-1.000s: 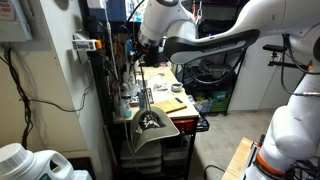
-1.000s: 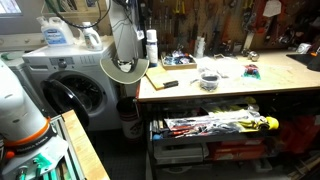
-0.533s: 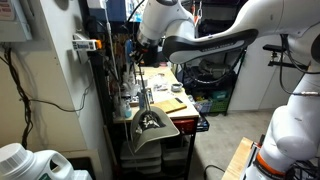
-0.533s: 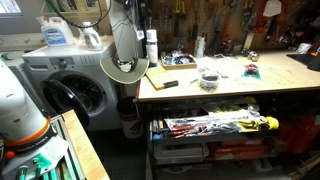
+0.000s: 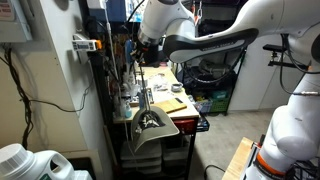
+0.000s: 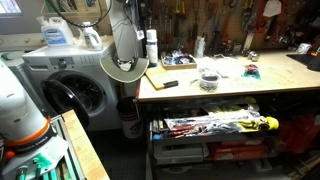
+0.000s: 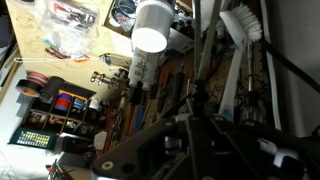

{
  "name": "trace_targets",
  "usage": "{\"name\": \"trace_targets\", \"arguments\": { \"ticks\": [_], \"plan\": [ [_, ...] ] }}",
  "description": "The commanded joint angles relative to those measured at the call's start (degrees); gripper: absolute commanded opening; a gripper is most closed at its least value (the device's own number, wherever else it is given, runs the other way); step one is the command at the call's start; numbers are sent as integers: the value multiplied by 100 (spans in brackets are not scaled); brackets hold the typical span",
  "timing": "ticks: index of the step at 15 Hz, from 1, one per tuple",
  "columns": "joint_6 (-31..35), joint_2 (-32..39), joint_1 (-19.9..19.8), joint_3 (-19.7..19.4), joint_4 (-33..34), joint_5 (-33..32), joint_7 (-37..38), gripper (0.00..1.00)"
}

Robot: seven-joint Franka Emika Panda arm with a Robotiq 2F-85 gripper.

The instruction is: Place the hat on the table

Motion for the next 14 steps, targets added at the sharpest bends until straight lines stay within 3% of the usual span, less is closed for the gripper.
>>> {"name": "trace_targets", "arguments": {
  "ticks": [1, 7, 14],
  "plan": [
    [80, -156, 79, -93, -14, -126, 73, 1],
    [7, -361, 43, -81, -56, -127, 104, 1],
    [-812, -617, 68, -54, -138, 45, -115, 1]
  ]
}}
